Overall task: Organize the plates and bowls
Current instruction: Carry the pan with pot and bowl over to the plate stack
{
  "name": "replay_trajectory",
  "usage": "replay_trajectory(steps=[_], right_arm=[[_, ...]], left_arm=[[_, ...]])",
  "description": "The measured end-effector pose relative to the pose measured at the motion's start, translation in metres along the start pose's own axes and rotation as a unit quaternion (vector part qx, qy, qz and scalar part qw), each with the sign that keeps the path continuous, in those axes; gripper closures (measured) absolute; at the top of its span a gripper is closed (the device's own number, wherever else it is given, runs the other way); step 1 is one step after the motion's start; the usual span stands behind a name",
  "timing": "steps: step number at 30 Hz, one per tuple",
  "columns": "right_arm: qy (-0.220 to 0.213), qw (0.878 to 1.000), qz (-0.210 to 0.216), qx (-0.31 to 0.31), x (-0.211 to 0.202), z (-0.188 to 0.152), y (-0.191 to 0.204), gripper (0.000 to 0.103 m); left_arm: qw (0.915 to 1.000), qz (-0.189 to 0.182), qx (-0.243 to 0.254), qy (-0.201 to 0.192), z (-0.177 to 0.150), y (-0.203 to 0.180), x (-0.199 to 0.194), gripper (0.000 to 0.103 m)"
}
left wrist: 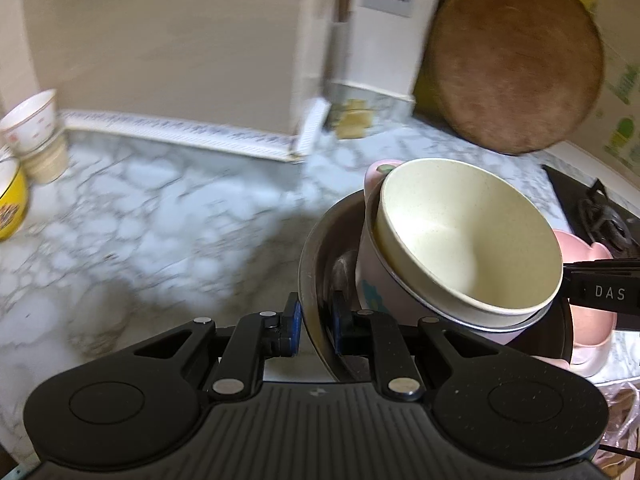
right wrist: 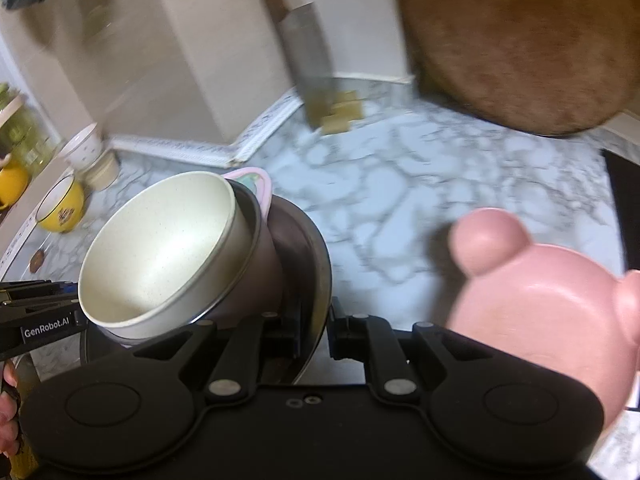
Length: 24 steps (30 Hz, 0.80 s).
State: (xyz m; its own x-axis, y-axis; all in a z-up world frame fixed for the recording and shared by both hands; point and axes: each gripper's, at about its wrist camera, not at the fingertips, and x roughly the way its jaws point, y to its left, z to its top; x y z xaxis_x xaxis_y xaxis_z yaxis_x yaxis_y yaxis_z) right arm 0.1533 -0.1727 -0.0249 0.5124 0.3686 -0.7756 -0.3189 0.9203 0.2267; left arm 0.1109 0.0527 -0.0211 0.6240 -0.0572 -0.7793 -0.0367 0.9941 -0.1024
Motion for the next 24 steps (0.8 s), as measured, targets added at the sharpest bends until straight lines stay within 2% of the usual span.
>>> replay_trajectory(steps=[15,24], right_arm=[[-0.038,0.995,-0.057,0.068,-0.065,-0.015,-0.097,0.09],[-0.048,0.99,-0.084,0.101,-0.085,-0.03,-0.153,0.09]], left_arm=[[0.9959,-0.057,0.07,-0.007,0.021,-0.112,0.014,0.089],[0.9912,-0.08,0.105,-0.005,0.022,-0.173,0.034,0.089]])
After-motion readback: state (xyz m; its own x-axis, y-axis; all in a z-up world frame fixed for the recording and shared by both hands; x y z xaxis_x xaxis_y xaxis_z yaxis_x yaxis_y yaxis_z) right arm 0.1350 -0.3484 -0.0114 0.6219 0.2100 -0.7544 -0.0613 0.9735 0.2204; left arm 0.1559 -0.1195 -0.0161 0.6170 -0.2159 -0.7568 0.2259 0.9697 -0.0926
